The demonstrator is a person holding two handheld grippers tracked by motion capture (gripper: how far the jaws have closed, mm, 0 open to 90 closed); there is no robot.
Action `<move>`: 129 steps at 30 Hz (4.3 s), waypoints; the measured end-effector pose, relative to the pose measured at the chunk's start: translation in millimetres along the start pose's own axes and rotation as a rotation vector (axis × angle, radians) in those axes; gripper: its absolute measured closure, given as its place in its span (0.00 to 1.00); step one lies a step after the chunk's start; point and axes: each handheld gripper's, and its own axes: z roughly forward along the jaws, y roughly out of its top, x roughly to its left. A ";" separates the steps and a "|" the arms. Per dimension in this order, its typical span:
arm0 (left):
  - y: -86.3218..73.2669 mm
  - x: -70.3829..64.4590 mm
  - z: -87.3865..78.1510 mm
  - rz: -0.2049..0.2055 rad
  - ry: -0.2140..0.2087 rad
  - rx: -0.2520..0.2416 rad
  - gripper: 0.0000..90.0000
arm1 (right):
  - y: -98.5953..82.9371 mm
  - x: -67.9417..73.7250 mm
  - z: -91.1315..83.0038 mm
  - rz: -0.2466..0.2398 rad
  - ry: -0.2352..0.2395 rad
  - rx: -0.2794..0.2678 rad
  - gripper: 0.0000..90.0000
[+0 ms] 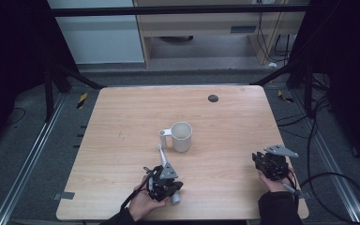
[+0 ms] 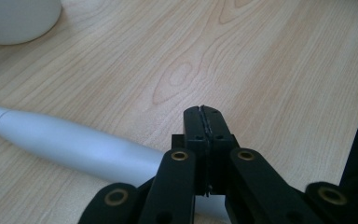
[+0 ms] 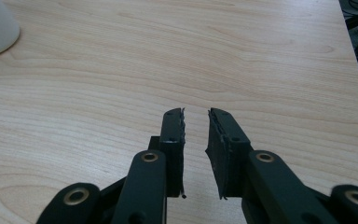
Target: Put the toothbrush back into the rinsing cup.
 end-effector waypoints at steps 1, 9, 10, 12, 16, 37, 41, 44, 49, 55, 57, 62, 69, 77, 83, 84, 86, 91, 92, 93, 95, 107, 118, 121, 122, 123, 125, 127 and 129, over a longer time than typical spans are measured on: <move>-0.5 0.1 -0.1 0.004 0.001 0.006 1.00 | 0.0 -0.7 -0.1 -0.002 -0.004 0.000 0.84; -4.9 1.2 0.1 0.014 -0.008 0.036 1.00 | -0.7 -0.8 1.1 -0.009 -0.007 0.006 0.84; -5.7 1.6 -1.0 0.014 -0.005 0.041 1.00 | -0.8 -0.7 1.2 -0.009 -0.007 0.006 0.84; -7.8 2.9 -3.7 0.010 -0.004 0.038 1.00 | -0.9 -0.6 1.2 -0.009 -0.006 0.008 0.84; -13.0 7.0 -10.5 -0.004 0.001 0.032 1.00 | -1.2 -1.1 1.7 -0.008 -0.011 0.012 0.81; -34.8 21.8 -31.0 -0.049 0.032 0.042 1.00 | -3.6 -2.0 3.7 -0.007 -0.022 0.008 0.71; -41.8 26.1 -35.3 -0.060 0.041 0.049 1.00 | -3.6 -2.2 3.6 -0.009 -0.024 0.006 0.71; -45.6 29.7 -39.1 -0.073 0.044 0.048 1.00 | -3.6 -2.1 3.6 -0.009 -0.023 0.006 0.71; -51.9 33.2 -41.8 -0.080 0.046 0.055 1.00 | -3.7 -2.0 3.6 -0.007 -0.024 0.007 0.71; -56.9 35.8 -47.0 -0.088 0.052 0.056 1.00 | -3.8 -2.7 3.4 -0.011 -0.026 0.005 0.71; -58.0 37.1 -48.5 -0.091 0.056 0.057 1.00 | -3.6 -2.6 3.2 -0.009 -0.026 0.005 0.71; -58.0 38.6 -51.3 -0.100 0.058 0.038 0.99 | -3.6 -2.8 3.0 -0.008 -0.027 0.003 0.70; -45.1 48.7 -70.4 -0.147 0.123 -0.038 0.90 | -2.8 -5.4 1.3 0.001 -0.036 -0.019 0.63; -28.9 68.9 -80.4 -0.215 0.238 -0.055 0.72 | -1.9 -6.9 1.9 0.008 -0.042 -0.024 0.58; -18.5 79.2 -72.8 -0.232 0.278 -0.018 0.63 | -1.1 -7.5 2.9 0.010 -0.042 -0.025 0.56; -16.5 80.2 -70.8 -0.234 0.283 -0.010 0.62 | -0.9 -7.5 2.9 0.014 -0.040 -0.025 0.56; -13.3 81.9 -66.5 -0.232 0.295 0.004 0.58 | -0.6 -7.7 3.1 0.015 -0.040 -0.026 0.56; -9.8 85.9 -56.8 -0.244 0.301 0.033 0.54 | -0.4 -7.7 3.8 0.014 -0.038 -0.026 0.55; -9.7 86.6 -55.2 -0.244 0.300 0.040 0.53 | -0.4 -7.7 4.0 0.013 -0.039 -0.026 0.55; -9.9 87.0 -53.6 -0.245 0.299 0.048 0.53 | -0.4 -7.6 3.9 0.014 -0.038 -0.025 0.54; -10.7 87.5 -50.9 -0.246 0.299 0.057 0.52 | -0.5 -7.7 4.2 0.014 -0.038 -0.024 0.54; -11.8 85.7 -40.7 -0.260 0.278 0.098 0.55 | -0.6 -7.4 5.0 0.011 -0.039 -0.014 0.54; -12.4 83.0 -32.1 -0.265 0.248 0.141 0.60 | -0.9 -7.1 6.7 0.005 -0.030 -0.005 0.54; -12.1 82.5 -28.8 -0.268 0.243 0.151 0.61 | -0.9 -6.9 7.1 0.005 -0.029 -0.001 0.54; -12.0 82.6 -27.8 -0.268 0.240 0.153 0.62 | -0.8 -6.7 7.2 0.006 -0.028 -0.001 0.54; -11.9 82.7 -26.7 -0.270 0.238 0.156 0.62 | -0.8 -6.7 7.3 0.005 -0.028 0.000 0.54; -11.7 82.6 -25.0 -0.268 0.235 0.172 0.64 | -0.8 -6.6 7.3 0.007 -0.025 0.002 0.53; -11.5 82.6 -23.8 -0.266 0.231 0.180 0.65 | -0.9 -6.7 7.6 0.005 -0.025 0.002 0.53; -11.0 82.8 -23.4 -0.270 0.225 0.181 0.66 | -0.8 -6.7 7.7 0.005 -0.024 0.003 0.53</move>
